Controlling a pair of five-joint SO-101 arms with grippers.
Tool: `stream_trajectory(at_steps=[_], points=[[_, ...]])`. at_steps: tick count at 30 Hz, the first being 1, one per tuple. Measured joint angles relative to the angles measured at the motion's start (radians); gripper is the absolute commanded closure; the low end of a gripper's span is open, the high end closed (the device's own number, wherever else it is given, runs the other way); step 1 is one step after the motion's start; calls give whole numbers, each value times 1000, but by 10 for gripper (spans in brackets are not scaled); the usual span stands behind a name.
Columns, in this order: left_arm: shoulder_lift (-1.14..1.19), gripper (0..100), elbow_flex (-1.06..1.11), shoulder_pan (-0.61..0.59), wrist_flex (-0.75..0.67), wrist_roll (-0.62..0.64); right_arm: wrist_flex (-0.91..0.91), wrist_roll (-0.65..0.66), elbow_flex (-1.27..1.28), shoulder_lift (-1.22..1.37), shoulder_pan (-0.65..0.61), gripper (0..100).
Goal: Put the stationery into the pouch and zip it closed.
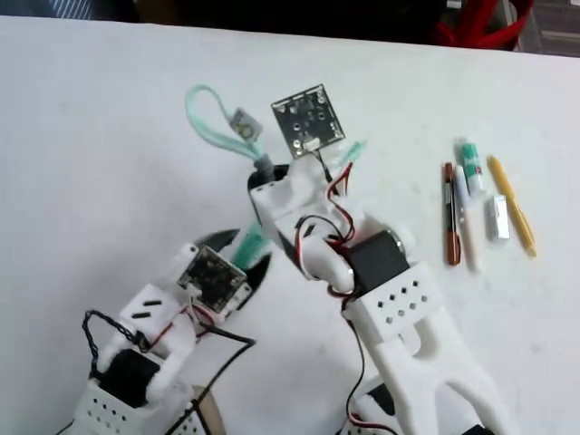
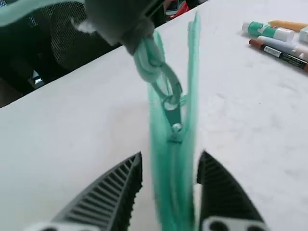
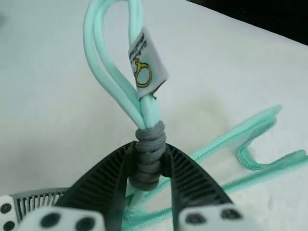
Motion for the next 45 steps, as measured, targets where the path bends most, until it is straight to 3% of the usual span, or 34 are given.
stream_trajectory(at_steps=[7, 15, 20, 24, 35, 45], points=[[0, 977, 8, 81, 2, -9, -28, 0, 20, 0, 28, 981], [-15, 977, -64, 83, 138, -9, -155, 0, 100, 44, 170, 981], [-15, 977, -100, 0, 203, -14, -235, -2, 100, 121, 239, 981], [-15, 977, -106, -69, 250, -92, -310, -2, 100, 187, 281, 981], [-15, 977, -117, -146, 310, -138, -450, -2, 97, 292, 356, 981], [-15, 977, -135, -239, 361, -218, -454, -5, -167, 615, 466, 981]])
